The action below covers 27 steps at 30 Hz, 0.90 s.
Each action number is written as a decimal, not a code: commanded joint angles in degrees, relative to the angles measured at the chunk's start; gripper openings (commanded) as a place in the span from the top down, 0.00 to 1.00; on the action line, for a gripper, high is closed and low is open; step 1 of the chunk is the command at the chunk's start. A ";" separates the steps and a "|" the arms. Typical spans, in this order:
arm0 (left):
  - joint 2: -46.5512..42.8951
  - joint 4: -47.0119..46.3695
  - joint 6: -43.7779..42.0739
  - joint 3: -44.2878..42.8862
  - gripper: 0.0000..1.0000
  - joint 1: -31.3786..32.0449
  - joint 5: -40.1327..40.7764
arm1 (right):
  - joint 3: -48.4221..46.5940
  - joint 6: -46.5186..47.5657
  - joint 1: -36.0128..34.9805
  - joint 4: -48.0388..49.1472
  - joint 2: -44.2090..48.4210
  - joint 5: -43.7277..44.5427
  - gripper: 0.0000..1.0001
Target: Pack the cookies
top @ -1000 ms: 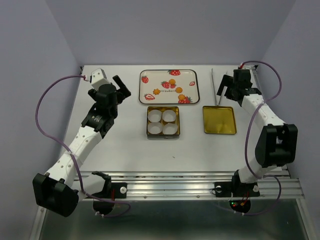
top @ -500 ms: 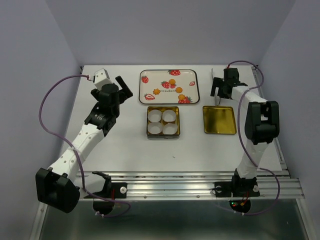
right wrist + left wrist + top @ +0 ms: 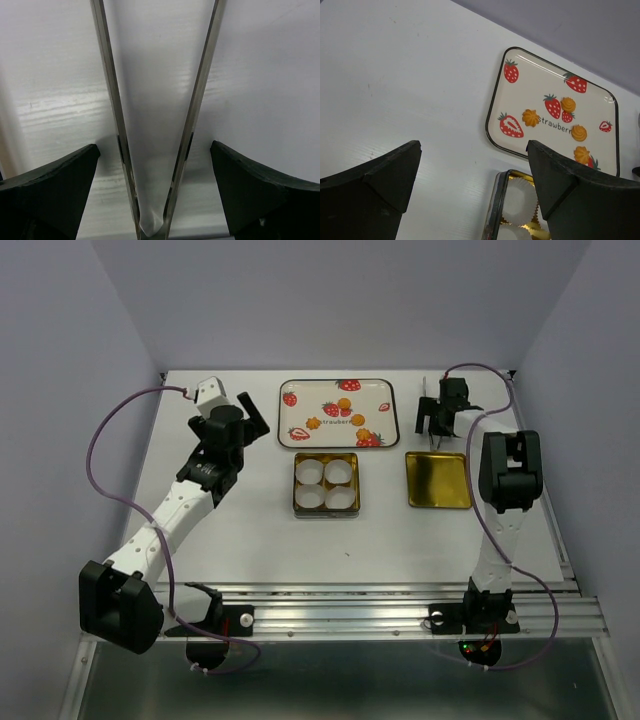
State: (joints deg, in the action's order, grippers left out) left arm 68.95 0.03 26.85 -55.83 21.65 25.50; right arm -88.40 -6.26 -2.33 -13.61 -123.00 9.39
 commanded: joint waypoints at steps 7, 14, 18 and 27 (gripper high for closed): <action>0.66 -3.37 -2.50 -2.52 0.01 -0.03 0.26 | -4.50 -0.24 -0.05 6.22 -5.14 3.09 0.00; 1.72 -2.58 -3.47 -4.02 0.01 -0.03 0.61 | -6.26 -2.52 -0.05 6.14 -7.34 6.08 0.10; 1.54 -2.85 -3.65 -3.67 0.01 -0.03 1.05 | -4.24 -3.41 -0.05 6.14 -5.76 7.05 0.30; 1.37 -3.37 -3.47 -3.58 0.01 0.06 0.87 | -4.93 -2.88 -0.05 6.22 -4.27 6.96 0.54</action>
State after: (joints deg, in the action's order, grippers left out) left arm 71.24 -1.04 24.23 -57.04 21.65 25.50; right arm -93.23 -9.43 -2.39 -6.83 -128.31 14.06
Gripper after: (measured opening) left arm 0.986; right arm 0.467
